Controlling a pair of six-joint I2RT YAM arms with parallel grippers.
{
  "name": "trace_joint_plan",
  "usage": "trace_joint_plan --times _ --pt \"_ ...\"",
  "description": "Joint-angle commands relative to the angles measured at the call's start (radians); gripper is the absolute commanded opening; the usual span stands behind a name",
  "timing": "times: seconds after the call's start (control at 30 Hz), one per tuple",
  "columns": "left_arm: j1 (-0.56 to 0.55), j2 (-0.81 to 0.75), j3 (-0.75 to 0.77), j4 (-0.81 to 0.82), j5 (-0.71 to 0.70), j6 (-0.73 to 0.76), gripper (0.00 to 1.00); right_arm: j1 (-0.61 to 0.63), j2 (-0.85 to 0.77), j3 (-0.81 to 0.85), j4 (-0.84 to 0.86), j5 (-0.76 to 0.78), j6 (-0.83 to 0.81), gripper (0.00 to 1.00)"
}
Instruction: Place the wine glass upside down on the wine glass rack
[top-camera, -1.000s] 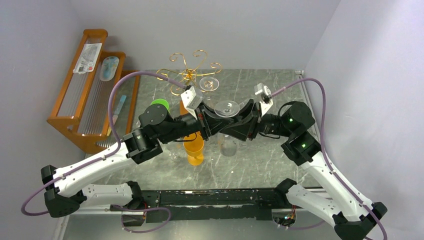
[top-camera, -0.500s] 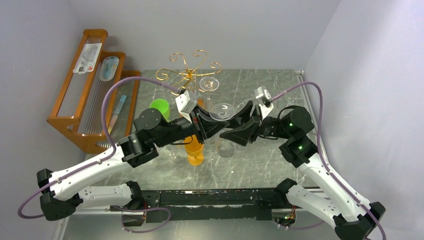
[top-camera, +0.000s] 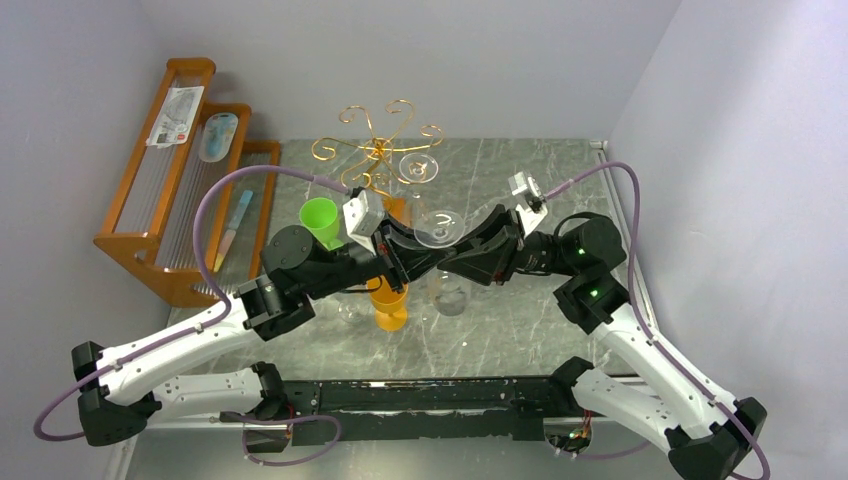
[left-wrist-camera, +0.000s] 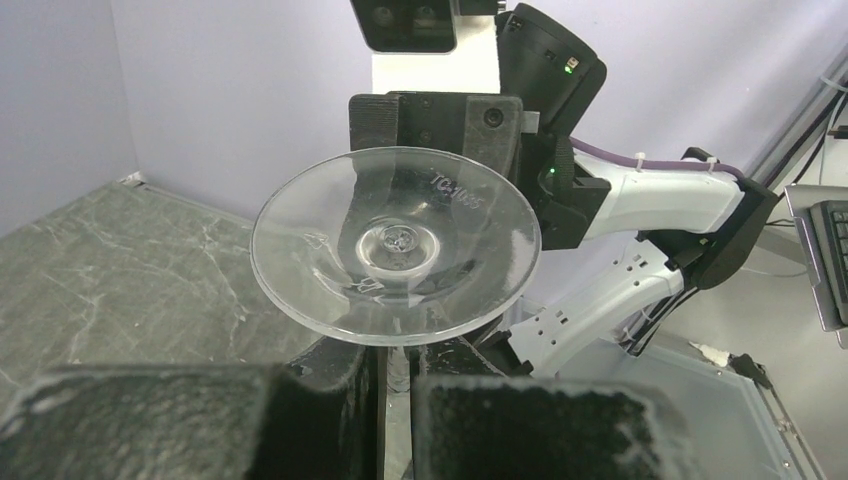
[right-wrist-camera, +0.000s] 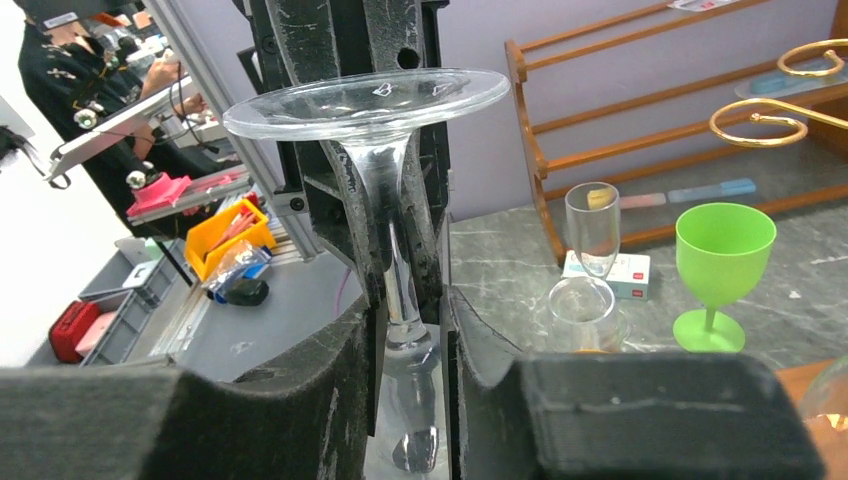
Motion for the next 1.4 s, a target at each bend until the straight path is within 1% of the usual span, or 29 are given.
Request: trace_joint_plan --times 0.0,0.17,0.2,0.27,0.3,0.37,0.5,0.53,0.6,0.67,0.73,0.83,0.87,0.93,1.03,1.27,1.37 --pt "0.002 -0.013 -0.003 0.127 0.076 0.013 0.05 0.003 0.007 -0.024 0.091 -0.025 0.061 0.27" --pt "0.002 -0.015 0.0 0.129 0.083 0.012 0.05 0.008 0.011 -0.029 0.091 -0.043 0.063 0.2" --pt "0.002 -0.015 0.0 0.13 0.086 0.01 0.05 0.009 0.012 -0.032 0.093 -0.051 0.063 0.16" --pt "0.001 -0.014 -0.001 0.137 0.092 0.003 0.05 0.011 0.02 -0.028 0.094 -0.074 0.065 0.04" --pt "0.001 -0.014 -0.001 0.143 0.096 0.002 0.05 0.012 0.025 -0.026 0.093 -0.085 0.065 0.0" --pt "0.002 -0.014 -0.004 0.149 0.107 0.0 0.05 0.017 0.027 -0.026 0.096 -0.095 0.063 0.0" --pt "0.002 -0.023 -0.007 0.141 0.087 -0.004 0.05 0.017 0.001 -0.038 0.096 -0.035 0.04 0.0" --pt "0.002 -0.025 -0.01 0.137 0.078 -0.006 0.08 0.018 -0.007 -0.04 0.094 -0.015 0.034 0.0" --pt "0.002 -0.03 -0.017 0.136 0.066 -0.011 0.28 0.017 -0.02 -0.042 0.088 0.023 0.026 0.0" --pt "0.002 -0.033 -0.02 0.133 0.06 -0.017 0.41 0.017 -0.03 -0.043 0.095 0.046 0.025 0.0" --pt "0.002 -0.03 -0.014 0.114 0.043 -0.023 0.52 0.018 -0.041 -0.05 0.111 0.072 0.032 0.0" --pt "0.002 -0.031 -0.005 0.083 -0.001 -0.03 0.65 0.017 -0.061 -0.059 0.118 0.128 0.033 0.0" --pt "0.002 -0.034 -0.004 0.072 -0.02 -0.032 0.67 0.017 -0.071 -0.063 0.116 0.145 0.03 0.0" --pt "0.002 -0.041 -0.004 0.045 -0.056 -0.032 0.74 0.017 -0.09 -0.071 0.108 0.189 0.021 0.0" --pt "0.002 -0.057 -0.009 0.013 -0.103 -0.03 0.81 0.017 -0.112 -0.077 0.097 0.247 0.014 0.0" --pt "0.002 -0.121 0.001 -0.072 -0.187 -0.004 0.88 0.017 -0.143 -0.069 0.007 0.379 -0.035 0.0" --pt "0.002 -0.155 0.018 -0.124 -0.254 0.028 0.91 0.017 -0.148 -0.042 -0.083 0.456 -0.09 0.0"
